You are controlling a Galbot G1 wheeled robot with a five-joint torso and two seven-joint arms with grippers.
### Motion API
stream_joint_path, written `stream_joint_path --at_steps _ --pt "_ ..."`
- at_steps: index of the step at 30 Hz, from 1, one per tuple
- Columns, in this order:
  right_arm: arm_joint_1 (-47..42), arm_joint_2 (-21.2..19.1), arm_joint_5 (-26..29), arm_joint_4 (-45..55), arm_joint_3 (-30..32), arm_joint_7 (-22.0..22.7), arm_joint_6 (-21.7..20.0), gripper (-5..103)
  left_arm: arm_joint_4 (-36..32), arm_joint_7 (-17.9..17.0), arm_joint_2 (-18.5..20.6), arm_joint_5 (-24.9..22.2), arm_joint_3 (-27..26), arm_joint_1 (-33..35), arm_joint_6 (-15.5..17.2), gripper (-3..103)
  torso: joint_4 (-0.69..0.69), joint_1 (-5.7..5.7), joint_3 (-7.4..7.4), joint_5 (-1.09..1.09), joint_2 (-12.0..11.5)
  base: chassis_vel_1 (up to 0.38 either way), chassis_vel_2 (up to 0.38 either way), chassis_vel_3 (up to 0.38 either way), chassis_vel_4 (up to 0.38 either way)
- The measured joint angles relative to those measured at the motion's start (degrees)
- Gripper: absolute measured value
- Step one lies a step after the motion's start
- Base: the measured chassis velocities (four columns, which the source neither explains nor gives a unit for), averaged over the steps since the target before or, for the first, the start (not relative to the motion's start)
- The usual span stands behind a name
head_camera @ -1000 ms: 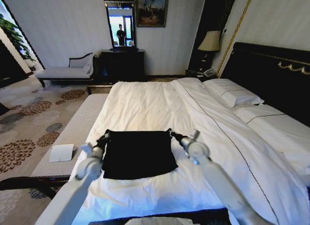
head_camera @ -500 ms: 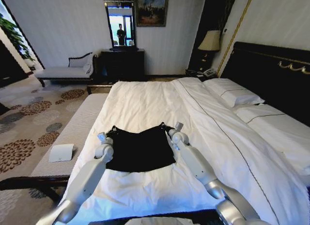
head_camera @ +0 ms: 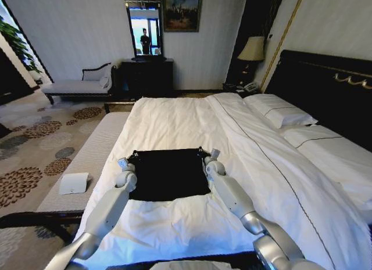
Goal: Fold the clothes on the bed.
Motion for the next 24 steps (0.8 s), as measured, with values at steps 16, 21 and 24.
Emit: stream_joint_path --at_steps 16,21,24 --pt "-1.31 2.21 -14.98 -4.41 -0.08 -0.46 10.48 1 -0.03 0.41 -1.15 3.08 -1.58 2.41 -4.18 0 0.0 0.01 0.0 0.01 0.0 0.0 0.0 0.0 0.0" --pt "-3.94 3.34 -23.68 -5.07 1.34 -0.97 17.21 1 -1.58 1.21 -1.77 4.78 -3.48 5.6 -6.33 0 0.0 0.0 0.0 0.01 0.0 0.0 0.0 0.0 0.0" --pt "-5.85 3.64 -27.12 -4.41 2.16 -1.14 19.14 1 -2.41 1.57 -2.03 6.33 -4.34 7.7 -7.76 0 0.0 0.0 0.0 0.0 0.0 0.0 0.0 0.0 0.0"
